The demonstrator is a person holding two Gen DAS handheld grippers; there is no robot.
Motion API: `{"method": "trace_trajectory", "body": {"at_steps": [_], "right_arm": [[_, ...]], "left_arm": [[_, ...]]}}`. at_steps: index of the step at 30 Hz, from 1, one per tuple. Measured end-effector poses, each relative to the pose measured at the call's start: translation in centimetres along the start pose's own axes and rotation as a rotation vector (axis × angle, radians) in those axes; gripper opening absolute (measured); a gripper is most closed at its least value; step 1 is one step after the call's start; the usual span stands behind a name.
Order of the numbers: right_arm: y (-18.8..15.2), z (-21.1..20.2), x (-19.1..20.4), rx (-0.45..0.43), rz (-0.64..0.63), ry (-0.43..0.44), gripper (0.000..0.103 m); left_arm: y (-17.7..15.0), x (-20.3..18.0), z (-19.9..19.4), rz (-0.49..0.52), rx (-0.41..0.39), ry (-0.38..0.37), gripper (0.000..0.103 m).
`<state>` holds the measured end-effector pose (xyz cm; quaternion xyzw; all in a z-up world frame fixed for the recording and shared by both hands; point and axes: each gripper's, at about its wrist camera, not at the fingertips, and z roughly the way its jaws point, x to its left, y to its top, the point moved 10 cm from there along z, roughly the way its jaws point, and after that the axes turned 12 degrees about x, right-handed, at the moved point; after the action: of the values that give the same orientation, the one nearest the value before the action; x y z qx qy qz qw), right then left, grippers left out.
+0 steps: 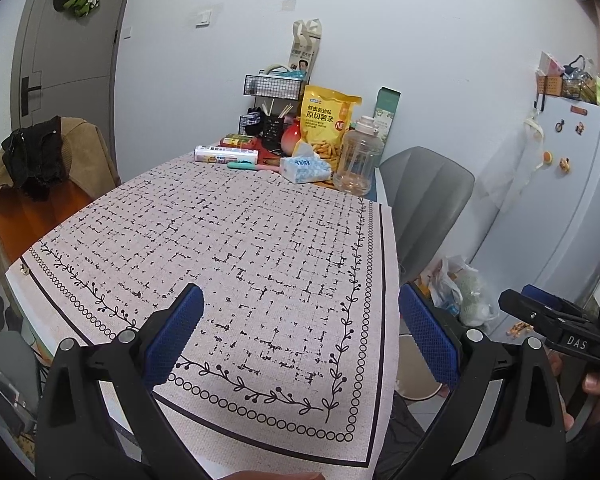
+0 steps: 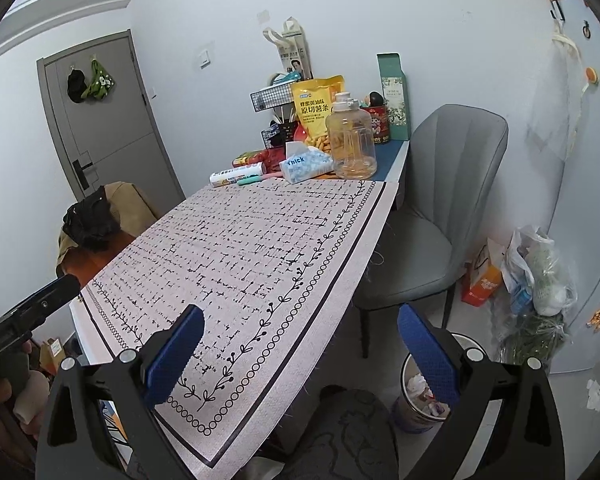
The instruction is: Collect trash
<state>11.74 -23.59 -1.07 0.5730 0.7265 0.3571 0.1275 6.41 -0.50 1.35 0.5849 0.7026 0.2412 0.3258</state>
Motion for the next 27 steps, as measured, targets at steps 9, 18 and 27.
{"method": "trace_trajectory", "body": {"at_steps": [9,18,27], "right_arm": [[0.0,0.6,0.1,0.008,0.011,0.001,0.095],[0.0,0.9,-0.2,0.009,0.024,0.007,0.095],[0.0,1.1,-0.1,0.01,0.021,0.008,0.095]], "left_arm": [[0.1,0.0,0.2,-0.005,0.005,0.003,0.097],[0.3,-0.2,0.3,0.004,0.011,0.012,0.097],[0.2,-0.2,0.6,0.003,0.02,0.015,0.097]]}}
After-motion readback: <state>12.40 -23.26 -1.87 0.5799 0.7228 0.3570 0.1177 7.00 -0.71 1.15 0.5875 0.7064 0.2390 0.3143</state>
